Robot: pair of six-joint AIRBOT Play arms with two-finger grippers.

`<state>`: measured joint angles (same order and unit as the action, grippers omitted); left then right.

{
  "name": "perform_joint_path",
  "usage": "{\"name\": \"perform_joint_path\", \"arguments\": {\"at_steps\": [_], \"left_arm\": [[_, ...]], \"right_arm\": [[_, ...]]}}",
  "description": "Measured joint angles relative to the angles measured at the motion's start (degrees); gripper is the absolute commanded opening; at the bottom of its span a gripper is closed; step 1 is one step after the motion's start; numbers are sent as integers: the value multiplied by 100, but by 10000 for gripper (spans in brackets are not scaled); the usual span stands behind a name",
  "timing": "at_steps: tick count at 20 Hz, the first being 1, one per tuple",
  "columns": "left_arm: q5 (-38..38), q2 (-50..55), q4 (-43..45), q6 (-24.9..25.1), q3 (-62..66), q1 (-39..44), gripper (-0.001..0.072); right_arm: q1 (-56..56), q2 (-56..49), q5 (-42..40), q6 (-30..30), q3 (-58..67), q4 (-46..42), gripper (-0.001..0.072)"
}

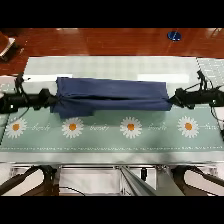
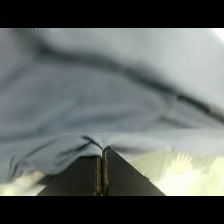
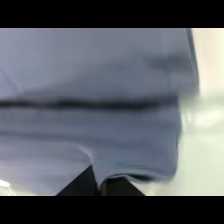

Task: Fold the shirts.

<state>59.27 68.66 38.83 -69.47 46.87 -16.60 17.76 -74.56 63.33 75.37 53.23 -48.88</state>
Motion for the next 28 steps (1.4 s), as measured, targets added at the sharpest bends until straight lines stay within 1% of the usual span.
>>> {"name": "perform_joint_path", "arguments": {"at_steps": [7, 8, 9, 10, 12, 14, 16, 18, 20, 21, 23, 25, 28], "left_arm": [[-39, 2424, -24, -662, 2691, 645, 15], [-37, 2706, -24, -763, 2966, 697, 24], [-35, 2955, -22, -839, 3200, 741, 199], [-28, 3191, -26, -894, 3407, 780, 513], [72, 3491, -20, -990, 3672, 817, 508], [321, 3626, 81, -1060, 3950, 708, 508], [649, 3630, 437, -1252, 4240, 422, 508], [1099, 3432, 833, -1379, 4404, 70, 508], [1303, 3062, 1231, -1390, 4350, -219, 508], [1281, 2798, 1386, -1342, 4183, -310, 507], [999, 2173, 1502, -1279, 3539, -345, 507], [225, 1429, 1552, -1250, 2575, -149, 508], [-811, 505, 1539, -1220, 1198, 455, 508]], "right_arm": [[-17, -1381, -68, 50, 1425, 328, 28], [-22, -1578, -76, 50, 1576, 378, 60], [-22, -1766, -118, 50, 1705, 448, 300], [-22, -1926, -160, 48, 1797, 492, 409], [-13, -2155, -278, -22, 1930, 625, 409], [98, -2238, -170, -236, 2105, 686, 409], [356, -2210, 7, -376, 2343, 667, 408], [667, -2079, 352, -492, 2498, 629, 408], [960, -1934, 614, -470, 2575, 385, 408], [1060, -1893, 678, -341, 2583, 138, 408], [1152, -1836, 734, -83, 2468, -243, 408], [1113, -1836, 555, 122, 2234, -448, 408], [879, -2026, 352, 267, 2031, -417, 408]]}}
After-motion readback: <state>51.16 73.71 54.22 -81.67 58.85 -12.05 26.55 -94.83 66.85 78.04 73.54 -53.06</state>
